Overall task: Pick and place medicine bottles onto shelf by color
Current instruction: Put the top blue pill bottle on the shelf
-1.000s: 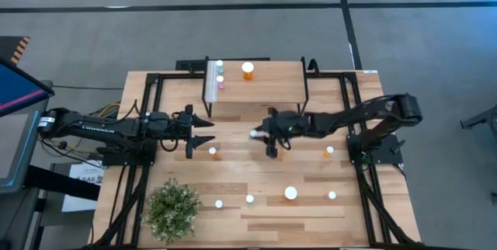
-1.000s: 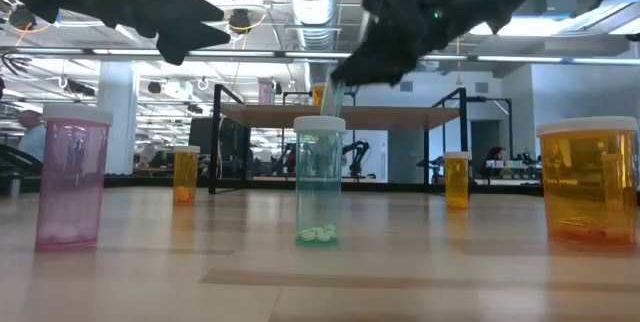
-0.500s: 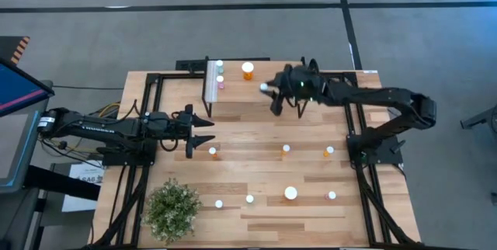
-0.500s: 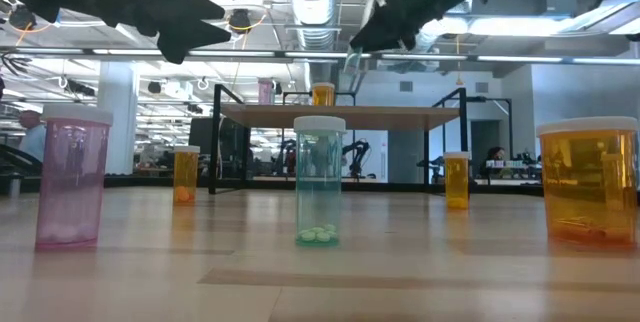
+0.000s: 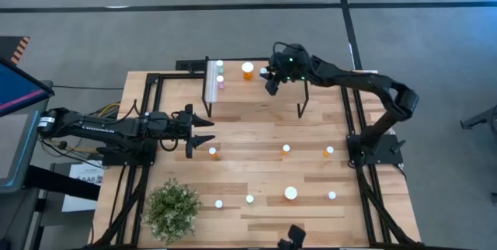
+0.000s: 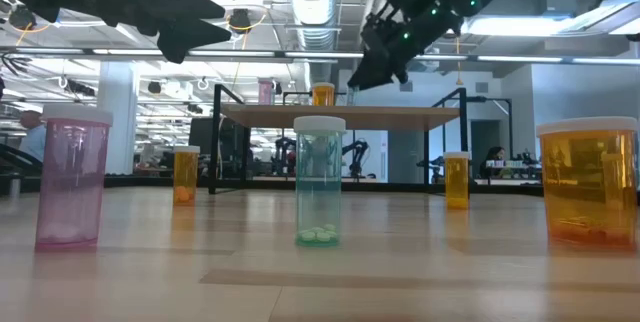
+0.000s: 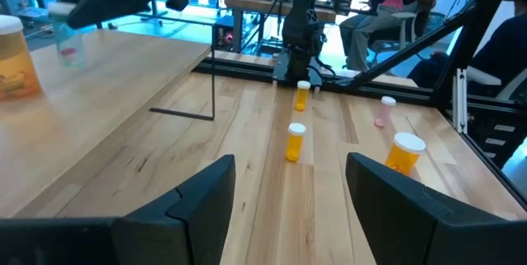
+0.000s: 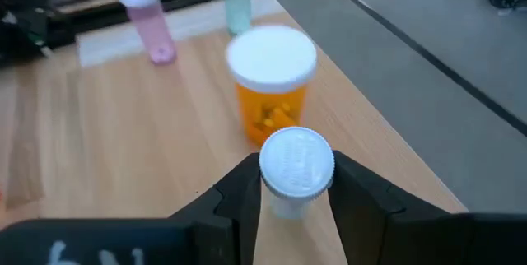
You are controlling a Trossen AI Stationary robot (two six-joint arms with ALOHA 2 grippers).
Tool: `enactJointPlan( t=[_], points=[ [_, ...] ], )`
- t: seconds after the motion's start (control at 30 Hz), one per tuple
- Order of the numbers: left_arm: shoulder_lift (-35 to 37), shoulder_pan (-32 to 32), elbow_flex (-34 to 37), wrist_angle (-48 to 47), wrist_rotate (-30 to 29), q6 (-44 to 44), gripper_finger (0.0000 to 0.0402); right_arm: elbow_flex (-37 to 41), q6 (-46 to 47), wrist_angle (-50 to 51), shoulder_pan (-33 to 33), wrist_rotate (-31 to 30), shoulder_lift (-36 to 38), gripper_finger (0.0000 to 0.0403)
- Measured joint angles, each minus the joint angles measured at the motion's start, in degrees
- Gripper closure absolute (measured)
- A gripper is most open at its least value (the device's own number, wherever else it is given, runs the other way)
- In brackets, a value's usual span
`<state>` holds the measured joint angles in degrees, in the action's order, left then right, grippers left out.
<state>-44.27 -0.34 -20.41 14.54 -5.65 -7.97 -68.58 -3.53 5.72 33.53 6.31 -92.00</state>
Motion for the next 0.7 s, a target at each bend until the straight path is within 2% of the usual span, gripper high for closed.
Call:
enactJointPlan(
  t=[0.4,0.7],
  points=[
    [0.0,0.0,0.0,-0.1,0.0,0.0,0.0182,-0.2,0.0,0.9,0.7,0.0,-1.5,0.0243],
    [0.0,0.0,0.0,-0.1,0.0,0.0,0.0182,-0.1,0.0,1.8,0.7,0.0,-1.5,0.0199]
  ],
)
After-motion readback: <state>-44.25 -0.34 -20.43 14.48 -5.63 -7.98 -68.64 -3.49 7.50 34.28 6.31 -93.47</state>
